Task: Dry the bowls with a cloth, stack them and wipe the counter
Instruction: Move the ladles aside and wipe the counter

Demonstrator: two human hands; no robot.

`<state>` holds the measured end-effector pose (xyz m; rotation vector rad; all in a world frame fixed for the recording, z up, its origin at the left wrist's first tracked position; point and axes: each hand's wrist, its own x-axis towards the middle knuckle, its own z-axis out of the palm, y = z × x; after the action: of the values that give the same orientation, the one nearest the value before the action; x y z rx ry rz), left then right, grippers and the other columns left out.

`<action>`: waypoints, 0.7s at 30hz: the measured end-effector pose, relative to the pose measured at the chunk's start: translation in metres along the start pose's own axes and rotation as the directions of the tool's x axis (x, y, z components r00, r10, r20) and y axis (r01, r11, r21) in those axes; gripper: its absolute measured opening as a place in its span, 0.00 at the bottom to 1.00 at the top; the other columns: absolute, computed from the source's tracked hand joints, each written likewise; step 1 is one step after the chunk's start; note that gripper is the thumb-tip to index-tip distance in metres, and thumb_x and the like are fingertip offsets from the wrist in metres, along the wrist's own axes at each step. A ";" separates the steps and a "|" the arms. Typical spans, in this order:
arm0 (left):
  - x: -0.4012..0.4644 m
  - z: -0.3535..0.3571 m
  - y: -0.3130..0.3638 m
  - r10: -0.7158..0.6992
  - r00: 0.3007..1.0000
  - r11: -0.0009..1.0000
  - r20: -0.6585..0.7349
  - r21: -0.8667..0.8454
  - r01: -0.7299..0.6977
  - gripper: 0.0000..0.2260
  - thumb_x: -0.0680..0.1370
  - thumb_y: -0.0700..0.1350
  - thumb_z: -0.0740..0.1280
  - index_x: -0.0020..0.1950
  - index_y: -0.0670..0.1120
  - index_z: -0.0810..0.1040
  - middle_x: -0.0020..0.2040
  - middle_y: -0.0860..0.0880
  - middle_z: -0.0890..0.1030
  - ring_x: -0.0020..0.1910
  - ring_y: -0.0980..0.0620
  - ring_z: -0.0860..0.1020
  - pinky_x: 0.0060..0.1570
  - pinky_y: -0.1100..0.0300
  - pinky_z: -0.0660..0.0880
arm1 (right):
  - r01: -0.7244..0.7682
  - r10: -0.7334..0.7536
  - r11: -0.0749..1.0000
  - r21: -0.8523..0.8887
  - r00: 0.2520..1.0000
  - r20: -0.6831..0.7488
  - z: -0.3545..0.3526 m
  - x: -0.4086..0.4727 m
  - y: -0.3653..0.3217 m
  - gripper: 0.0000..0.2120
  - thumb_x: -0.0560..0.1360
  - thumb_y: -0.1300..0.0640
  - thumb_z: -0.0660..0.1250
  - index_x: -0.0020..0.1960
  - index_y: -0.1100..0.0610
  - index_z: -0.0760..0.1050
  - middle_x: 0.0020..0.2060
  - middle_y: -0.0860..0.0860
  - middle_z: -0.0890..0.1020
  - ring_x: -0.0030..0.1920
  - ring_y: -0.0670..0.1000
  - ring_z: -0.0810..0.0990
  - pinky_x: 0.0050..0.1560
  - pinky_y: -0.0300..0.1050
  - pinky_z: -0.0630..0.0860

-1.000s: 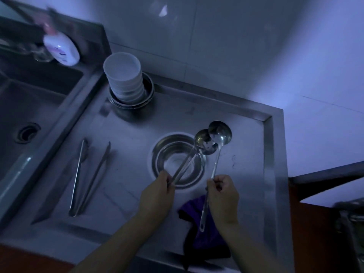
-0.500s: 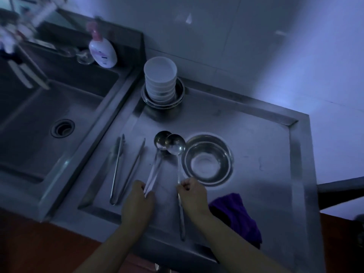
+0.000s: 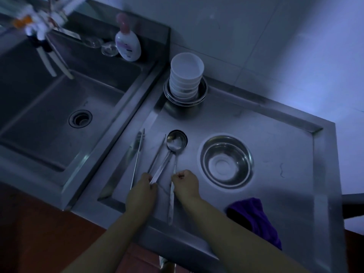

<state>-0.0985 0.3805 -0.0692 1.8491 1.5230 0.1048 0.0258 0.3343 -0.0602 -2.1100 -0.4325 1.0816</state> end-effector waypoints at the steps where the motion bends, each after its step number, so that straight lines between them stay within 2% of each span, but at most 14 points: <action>1: 0.000 -0.001 -0.001 0.007 1.000 1.000 0.007 0.021 -0.008 0.02 0.79 0.45 0.60 0.49 0.47 0.68 0.41 0.49 0.77 0.42 0.43 0.77 0.38 0.56 0.67 | -0.015 0.015 1.000 0.007 1.000 -0.002 0.003 0.002 -0.001 0.05 0.77 0.59 0.64 0.45 0.61 0.73 0.32 0.48 0.77 0.29 0.44 0.74 0.36 0.41 0.75; 4: 0.000 -0.002 -0.003 0.030 0.999 0.997 0.010 0.064 -0.031 0.07 0.80 0.45 0.57 0.52 0.45 0.72 0.45 0.50 0.76 0.46 0.44 0.77 0.41 0.58 0.65 | -0.068 0.068 0.997 0.042 0.998 0.015 0.011 0.004 -0.004 0.06 0.77 0.61 0.63 0.49 0.64 0.74 0.33 0.54 0.79 0.24 0.44 0.76 0.31 0.40 0.75; 7: 0.000 -0.003 -0.007 0.065 0.998 0.996 0.022 0.066 -0.066 0.09 0.80 0.46 0.56 0.44 0.45 0.72 0.40 0.52 0.74 0.42 0.45 0.77 0.39 0.57 0.65 | -0.099 0.091 0.990 0.101 0.993 0.077 0.019 0.004 -0.006 0.03 0.78 0.63 0.61 0.50 0.61 0.72 0.33 0.56 0.80 0.26 0.46 0.78 0.30 0.39 0.76; 10: -0.002 -0.003 -0.009 0.093 0.995 0.990 0.030 0.101 -0.095 0.10 0.79 0.51 0.59 0.41 0.48 0.70 0.40 0.51 0.76 0.37 0.51 0.74 0.36 0.57 0.65 | -0.073 0.066 0.994 0.084 0.993 0.094 0.028 0.004 -0.005 0.08 0.77 0.66 0.60 0.54 0.64 0.74 0.45 0.61 0.82 0.41 0.55 0.82 0.46 0.49 0.81; 11: -0.003 -0.003 -0.009 0.101 0.995 0.988 0.025 0.112 -0.103 0.09 0.78 0.52 0.61 0.43 0.48 0.71 0.41 0.52 0.76 0.38 0.52 0.74 0.36 0.58 0.66 | -0.059 0.053 0.996 0.066 0.994 0.098 0.029 0.004 -0.005 0.10 0.76 0.67 0.60 0.55 0.65 0.75 0.47 0.61 0.82 0.42 0.55 0.82 0.48 0.49 0.81; 14: -0.007 -0.004 -0.007 0.137 0.990 0.975 0.026 0.173 -0.139 0.07 0.76 0.47 0.63 0.52 0.48 0.74 0.47 0.51 0.78 0.45 0.49 0.78 0.39 0.60 0.67 | -0.044 0.033 0.996 0.077 0.990 0.140 0.027 0.000 -0.002 0.13 0.77 0.69 0.58 0.58 0.65 0.77 0.44 0.59 0.82 0.34 0.48 0.79 0.34 0.37 0.78; 15: -0.007 -0.004 -0.006 0.140 0.990 0.969 0.031 0.202 -0.144 0.08 0.76 0.45 0.62 0.55 0.48 0.74 0.50 0.50 0.78 0.47 0.49 0.78 0.39 0.59 0.68 | -0.041 0.029 0.996 0.081 0.989 0.146 0.025 -0.001 -0.001 0.14 0.78 0.69 0.58 0.59 0.64 0.76 0.44 0.59 0.82 0.35 0.49 0.79 0.34 0.36 0.77; 18: -0.007 -0.004 0.000 0.171 0.985 0.949 0.019 0.264 -0.170 0.09 0.76 0.42 0.61 0.55 0.47 0.74 0.53 0.49 0.77 0.49 0.48 0.77 0.41 0.57 0.69 | 0.034 -0.040 0.998 0.051 0.991 0.126 0.011 -0.004 0.003 0.13 0.79 0.66 0.59 0.62 0.63 0.75 0.48 0.59 0.82 0.41 0.50 0.79 0.42 0.36 0.77; 21: -0.010 -0.003 0.012 0.292 0.957 0.901 -0.001 0.336 -0.275 0.11 0.74 0.41 0.65 0.55 0.44 0.77 0.53 0.46 0.78 0.52 0.45 0.77 0.45 0.54 0.73 | 0.263 -0.260 0.949 -0.173 0.965 0.040 -0.025 -0.014 0.021 0.12 0.78 0.63 0.62 0.60 0.59 0.78 0.52 0.52 0.81 0.50 0.46 0.77 0.55 0.33 0.71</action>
<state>-0.0931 0.3725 -0.0564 2.3504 1.3565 0.0306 0.0367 0.3008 -0.0575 -2.1226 -0.8191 0.9352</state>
